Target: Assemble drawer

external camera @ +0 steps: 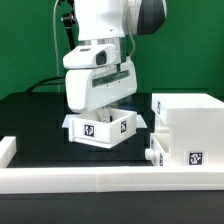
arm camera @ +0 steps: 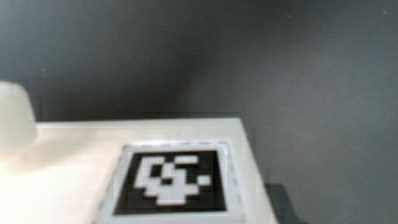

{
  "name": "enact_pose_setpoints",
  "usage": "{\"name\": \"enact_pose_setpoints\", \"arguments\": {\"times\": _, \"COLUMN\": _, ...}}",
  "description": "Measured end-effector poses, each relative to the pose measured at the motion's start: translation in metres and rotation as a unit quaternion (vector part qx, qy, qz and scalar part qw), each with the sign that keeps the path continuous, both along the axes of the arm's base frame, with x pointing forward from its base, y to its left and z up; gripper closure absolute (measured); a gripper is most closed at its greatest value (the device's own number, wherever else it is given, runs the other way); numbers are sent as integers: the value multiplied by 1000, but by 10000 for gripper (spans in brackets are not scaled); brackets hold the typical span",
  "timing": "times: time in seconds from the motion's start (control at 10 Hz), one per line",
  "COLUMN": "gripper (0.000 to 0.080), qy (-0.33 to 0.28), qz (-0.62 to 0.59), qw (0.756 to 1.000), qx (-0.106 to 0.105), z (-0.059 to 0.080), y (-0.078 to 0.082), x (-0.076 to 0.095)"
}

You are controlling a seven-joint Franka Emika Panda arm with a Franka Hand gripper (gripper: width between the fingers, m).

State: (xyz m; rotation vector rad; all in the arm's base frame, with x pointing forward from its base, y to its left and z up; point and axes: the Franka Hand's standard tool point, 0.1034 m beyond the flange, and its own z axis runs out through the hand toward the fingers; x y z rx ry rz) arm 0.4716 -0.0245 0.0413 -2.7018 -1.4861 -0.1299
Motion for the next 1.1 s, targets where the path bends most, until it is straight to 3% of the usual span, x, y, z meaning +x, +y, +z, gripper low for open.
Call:
{"name": "enact_pose_setpoints", "arguments": {"times": 0.2, "gripper": 757, "qy": -4, "qz": 102, "qw": 995, "qx": -7, "z": 3, "y": -8, "x": 9}}
{"name": "enact_pose_setpoints", "arguments": {"times": 0.6, "gripper": 757, "qy": -7, "qz": 214, "qw": 977, "qx": -18, "z": 1, "y": -12, "x": 8}}
{"name": "enact_pose_setpoints", "arguments": {"times": 1.1, "gripper": 757, "qy": 8, "qz": 232, "qw": 973, "qx": -12, "z": 21, "y": -5, "x": 58}}
